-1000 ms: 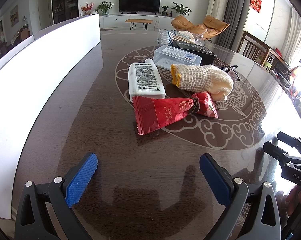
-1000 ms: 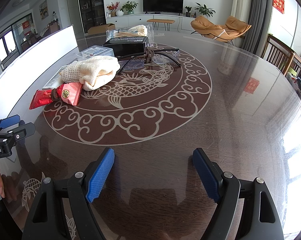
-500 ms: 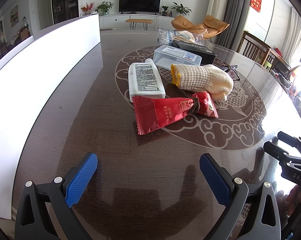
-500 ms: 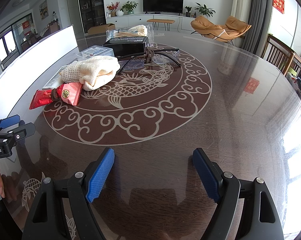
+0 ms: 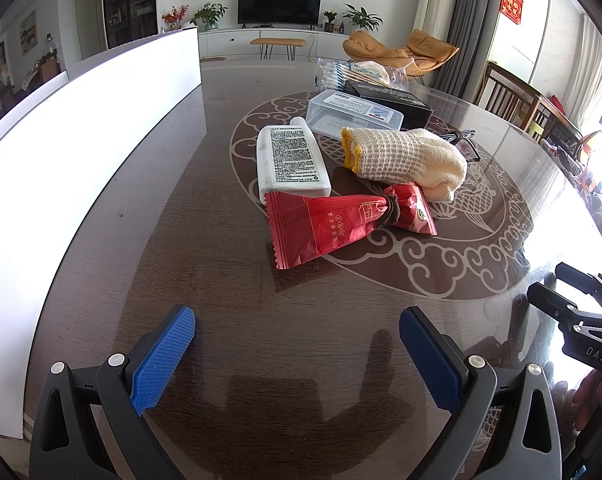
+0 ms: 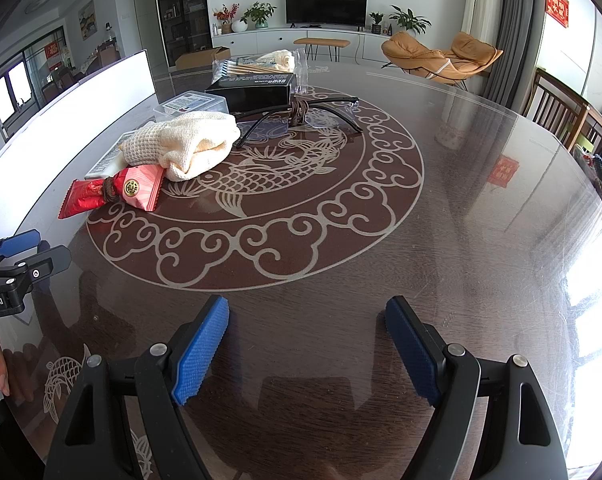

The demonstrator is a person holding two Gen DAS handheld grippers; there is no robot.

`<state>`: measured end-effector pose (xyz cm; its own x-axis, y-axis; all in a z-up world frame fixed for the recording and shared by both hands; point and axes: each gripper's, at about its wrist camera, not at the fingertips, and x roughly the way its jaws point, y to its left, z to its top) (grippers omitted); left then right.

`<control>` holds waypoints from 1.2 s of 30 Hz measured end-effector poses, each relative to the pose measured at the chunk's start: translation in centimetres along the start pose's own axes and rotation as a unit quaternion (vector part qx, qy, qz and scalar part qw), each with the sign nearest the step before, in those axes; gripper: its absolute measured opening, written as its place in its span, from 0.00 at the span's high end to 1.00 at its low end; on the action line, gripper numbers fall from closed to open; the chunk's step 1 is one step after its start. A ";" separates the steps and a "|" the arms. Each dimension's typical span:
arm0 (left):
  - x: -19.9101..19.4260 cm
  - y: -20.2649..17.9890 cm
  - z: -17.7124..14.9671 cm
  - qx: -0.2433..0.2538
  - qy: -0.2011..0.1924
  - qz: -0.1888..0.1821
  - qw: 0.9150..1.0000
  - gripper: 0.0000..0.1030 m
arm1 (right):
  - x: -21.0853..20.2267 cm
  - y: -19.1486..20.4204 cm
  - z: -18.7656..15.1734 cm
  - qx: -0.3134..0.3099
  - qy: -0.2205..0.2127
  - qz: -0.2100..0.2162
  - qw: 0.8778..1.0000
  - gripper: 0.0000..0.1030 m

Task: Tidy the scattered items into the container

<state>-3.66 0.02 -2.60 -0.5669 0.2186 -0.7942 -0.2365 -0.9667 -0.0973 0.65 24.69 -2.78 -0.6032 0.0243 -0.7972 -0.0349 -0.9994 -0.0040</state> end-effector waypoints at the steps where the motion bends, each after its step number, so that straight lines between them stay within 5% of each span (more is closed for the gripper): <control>1: 0.0 0.0 0.0 0.000 0.000 0.000 1.000 0.00 | 0.0 0.0 0.0 0.000 0.000 0.000 1.000 0.21; 36: 0.0 -0.3 0.1 0.001 0.000 0.002 1.000 0.00 | 0.0 0.0 0.0 0.000 0.000 0.000 1.000 0.21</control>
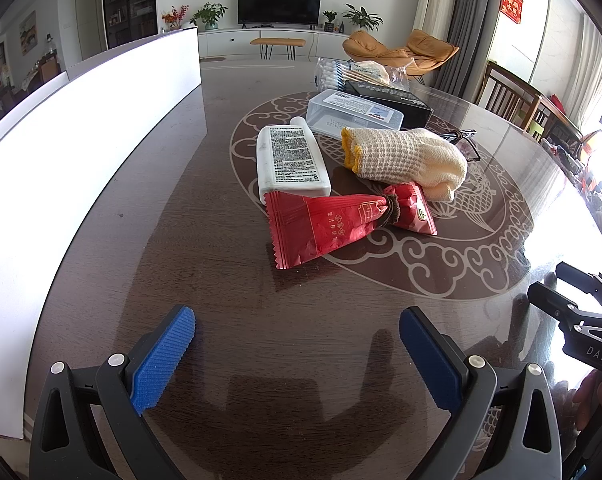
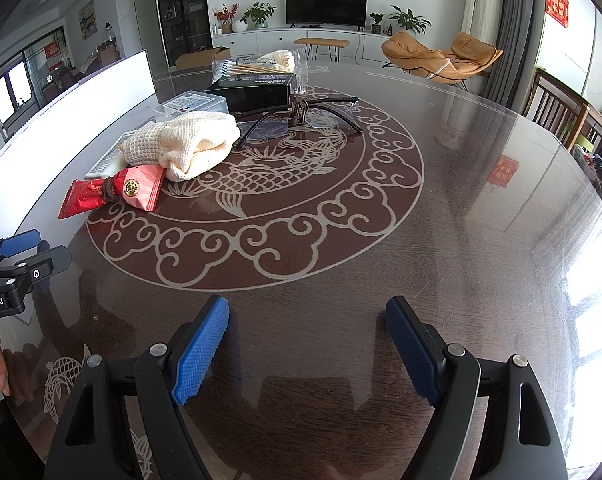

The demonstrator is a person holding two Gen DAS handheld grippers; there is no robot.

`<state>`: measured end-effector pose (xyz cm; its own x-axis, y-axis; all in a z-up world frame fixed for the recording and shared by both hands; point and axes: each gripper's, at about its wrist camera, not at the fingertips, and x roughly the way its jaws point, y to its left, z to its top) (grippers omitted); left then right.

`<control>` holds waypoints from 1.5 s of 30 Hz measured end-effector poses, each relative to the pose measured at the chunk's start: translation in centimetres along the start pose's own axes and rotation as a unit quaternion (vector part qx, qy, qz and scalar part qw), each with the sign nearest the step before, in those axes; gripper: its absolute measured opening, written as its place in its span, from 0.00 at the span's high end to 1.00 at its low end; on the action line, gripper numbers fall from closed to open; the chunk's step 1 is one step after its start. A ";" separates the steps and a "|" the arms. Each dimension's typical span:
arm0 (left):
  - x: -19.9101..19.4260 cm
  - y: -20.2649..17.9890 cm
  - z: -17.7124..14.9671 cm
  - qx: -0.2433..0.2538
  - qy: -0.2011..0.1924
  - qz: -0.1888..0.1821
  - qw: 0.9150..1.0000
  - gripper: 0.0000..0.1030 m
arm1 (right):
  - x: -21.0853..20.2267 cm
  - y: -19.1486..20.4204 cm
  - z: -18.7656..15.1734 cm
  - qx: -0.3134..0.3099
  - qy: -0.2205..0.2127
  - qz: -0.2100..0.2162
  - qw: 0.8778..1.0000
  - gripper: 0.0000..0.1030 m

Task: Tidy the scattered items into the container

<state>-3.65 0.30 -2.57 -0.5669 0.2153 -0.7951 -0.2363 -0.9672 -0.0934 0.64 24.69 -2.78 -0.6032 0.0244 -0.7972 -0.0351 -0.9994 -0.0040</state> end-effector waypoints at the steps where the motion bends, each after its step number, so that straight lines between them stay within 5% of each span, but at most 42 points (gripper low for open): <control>1: 0.0 0.0 0.0 0.000 0.000 0.000 1.000 0.00 | 0.0 0.0 0.0 0.000 0.000 0.000 1.000 0.21; 45: -0.1 0.4 -0.3 0.005 0.002 -0.002 1.000 0.00 | 0.0 0.0 0.0 0.000 0.000 0.000 1.000 0.21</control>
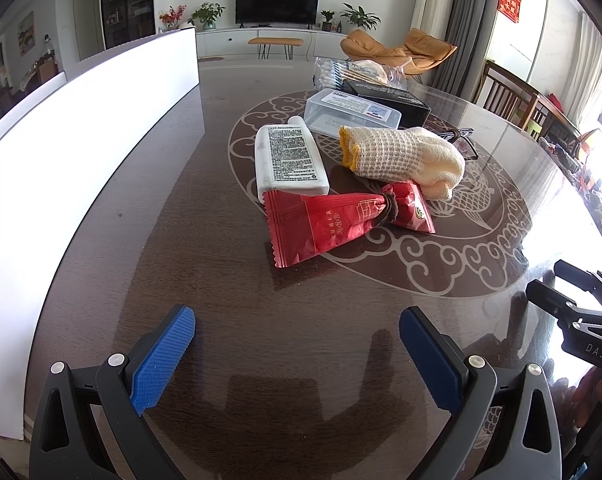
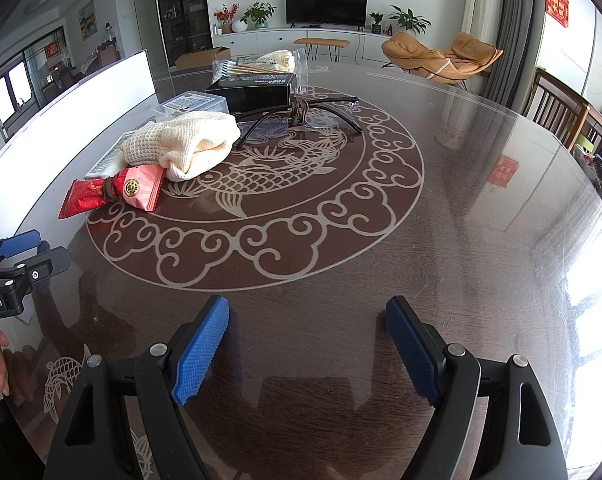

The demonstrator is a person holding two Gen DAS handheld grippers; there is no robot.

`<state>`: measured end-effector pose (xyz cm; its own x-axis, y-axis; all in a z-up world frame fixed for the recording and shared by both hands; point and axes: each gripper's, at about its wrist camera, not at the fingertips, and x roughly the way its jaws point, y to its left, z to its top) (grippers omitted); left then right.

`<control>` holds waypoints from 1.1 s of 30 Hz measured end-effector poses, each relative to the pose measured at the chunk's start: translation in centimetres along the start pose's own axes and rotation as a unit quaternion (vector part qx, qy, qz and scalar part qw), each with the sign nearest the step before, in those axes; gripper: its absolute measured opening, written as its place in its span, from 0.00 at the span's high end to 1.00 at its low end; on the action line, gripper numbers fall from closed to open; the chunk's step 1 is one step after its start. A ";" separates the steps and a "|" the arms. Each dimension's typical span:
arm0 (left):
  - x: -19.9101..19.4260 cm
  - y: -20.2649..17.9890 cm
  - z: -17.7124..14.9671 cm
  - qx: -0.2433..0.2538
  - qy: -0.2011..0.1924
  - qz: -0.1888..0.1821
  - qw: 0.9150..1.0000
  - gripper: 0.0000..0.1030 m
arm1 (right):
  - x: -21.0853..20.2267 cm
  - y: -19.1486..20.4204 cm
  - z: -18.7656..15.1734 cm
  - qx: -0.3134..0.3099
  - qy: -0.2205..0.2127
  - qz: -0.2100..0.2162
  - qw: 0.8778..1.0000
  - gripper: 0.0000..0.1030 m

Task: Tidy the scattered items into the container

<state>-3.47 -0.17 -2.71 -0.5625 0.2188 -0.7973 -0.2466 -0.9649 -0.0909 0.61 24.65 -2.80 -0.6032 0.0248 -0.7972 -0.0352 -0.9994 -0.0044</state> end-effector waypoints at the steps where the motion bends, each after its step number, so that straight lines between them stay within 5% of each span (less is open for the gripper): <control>1: 0.0 0.1 0.0 0.001 0.000 -0.001 1.000 0.00 | 0.0 0.0 0.0 0.000 0.000 0.000 1.000 0.21; 9: -1.0 2.7 -0.6 -0.031 -0.016 -0.047 0.998 0.00 | 0.0 0.0 0.1 0.002 -0.001 0.001 1.000 0.20; 12: -1.0 2.6 -0.7 -0.020 -0.012 -0.034 0.999 0.00 | 0.4 0.1 1.3 0.021 -0.009 0.049 0.999 0.21; 20: -1.4 2.0 -1.1 -0.012 -0.009 -0.024 1.000 0.00 | 2.9 5.1 13.1 -0.011 -0.074 0.107 0.991 0.21; 23: -1.3 1.8 -0.9 -0.012 -0.009 -0.024 1.000 0.00 | 5.7 8.3 15.7 -0.046 -0.037 0.180 0.982 0.21; 27: -1.5 1.8 -0.9 -0.015 -0.012 -0.031 0.999 0.00 | 9.6 11.0 14.6 -0.126 0.046 0.130 0.982 0.21; 33: -1.5 1.1 -0.8 -0.010 -0.009 -0.021 1.000 0.00 | 5.6 6.1 9.9 -0.043 0.107 0.159 0.981 0.21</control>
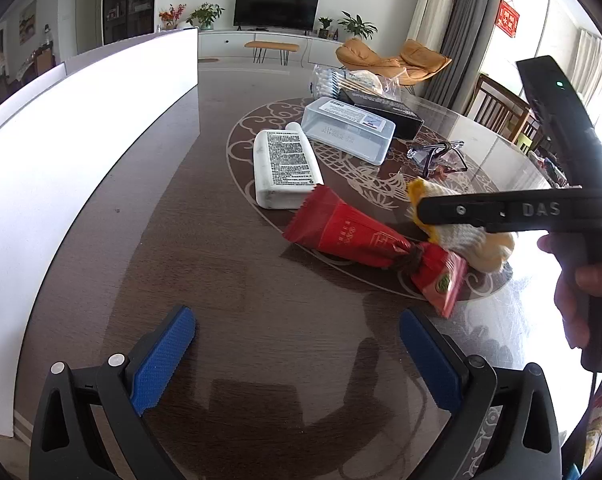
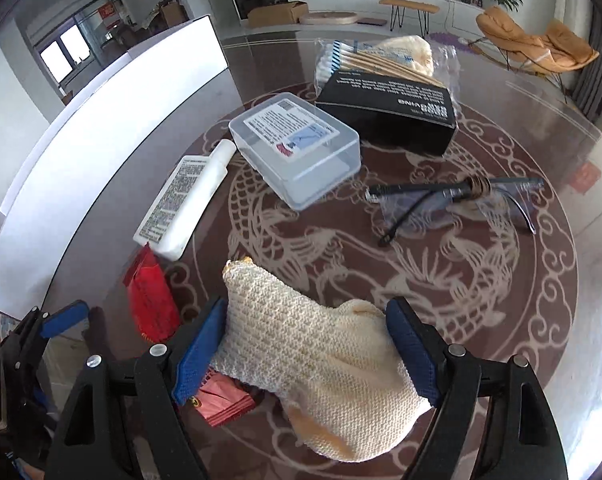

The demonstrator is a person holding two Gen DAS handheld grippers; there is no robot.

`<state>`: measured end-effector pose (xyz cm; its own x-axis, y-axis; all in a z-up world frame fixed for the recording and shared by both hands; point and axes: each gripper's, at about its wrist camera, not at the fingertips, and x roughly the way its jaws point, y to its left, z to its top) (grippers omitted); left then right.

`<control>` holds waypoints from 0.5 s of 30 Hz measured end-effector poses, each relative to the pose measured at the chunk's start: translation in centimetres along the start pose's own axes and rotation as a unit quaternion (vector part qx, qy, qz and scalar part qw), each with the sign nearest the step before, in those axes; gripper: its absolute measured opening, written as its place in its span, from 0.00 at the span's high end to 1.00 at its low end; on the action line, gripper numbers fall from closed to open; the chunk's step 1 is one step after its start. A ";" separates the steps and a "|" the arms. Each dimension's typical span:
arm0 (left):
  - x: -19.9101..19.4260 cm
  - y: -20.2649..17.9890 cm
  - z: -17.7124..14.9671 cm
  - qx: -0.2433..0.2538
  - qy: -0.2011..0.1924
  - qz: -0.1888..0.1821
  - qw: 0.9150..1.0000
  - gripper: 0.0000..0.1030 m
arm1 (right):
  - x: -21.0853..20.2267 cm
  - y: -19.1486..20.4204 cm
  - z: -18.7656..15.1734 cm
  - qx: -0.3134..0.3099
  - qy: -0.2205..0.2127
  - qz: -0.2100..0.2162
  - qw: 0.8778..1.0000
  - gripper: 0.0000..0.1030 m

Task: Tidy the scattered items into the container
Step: 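Grasp the cream knitted glove with the right tool while the left tool reaches toward the red packet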

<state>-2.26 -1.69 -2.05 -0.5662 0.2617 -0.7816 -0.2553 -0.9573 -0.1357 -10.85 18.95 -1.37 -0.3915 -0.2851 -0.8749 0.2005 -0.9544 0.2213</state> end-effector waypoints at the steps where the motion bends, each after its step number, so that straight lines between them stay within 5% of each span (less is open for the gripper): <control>1: 0.2 -0.3 0.2 0.003 0.002 0.005 1.000 0.00 | -1.2 -0.2 -0.9 0.003 -0.008 0.010 1.000 0.21; 5: 0.2 -0.3 0.2 0.002 0.001 0.004 1.000 0.00 | -4.0 1.7 -1.7 -0.079 -0.075 -0.050 0.993 0.21; 9: -0.3 0.5 0.2 -0.019 -0.011 -0.036 0.999 0.00 | -1.4 5.3 -1.7 -0.215 -0.064 -0.112 0.968 0.21; 12: -0.8 0.8 -0.1 -0.030 -0.012 -0.071 0.997 0.00 | 1.1 8.4 -2.4 -0.301 -0.040 -0.110 0.947 0.21; 15: -1.9 1.2 -0.2 -0.039 -0.031 -0.075 0.996 0.00 | 1.6 8.6 -1.7 -0.288 -0.029 -0.070 0.954 0.22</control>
<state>-1.37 -3.40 -0.84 -0.5741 0.4080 -0.7099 -0.2808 -0.9125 -0.2974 -8.26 10.40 -1.60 -0.4960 -0.1781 -0.8499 0.5971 -0.7806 -0.1849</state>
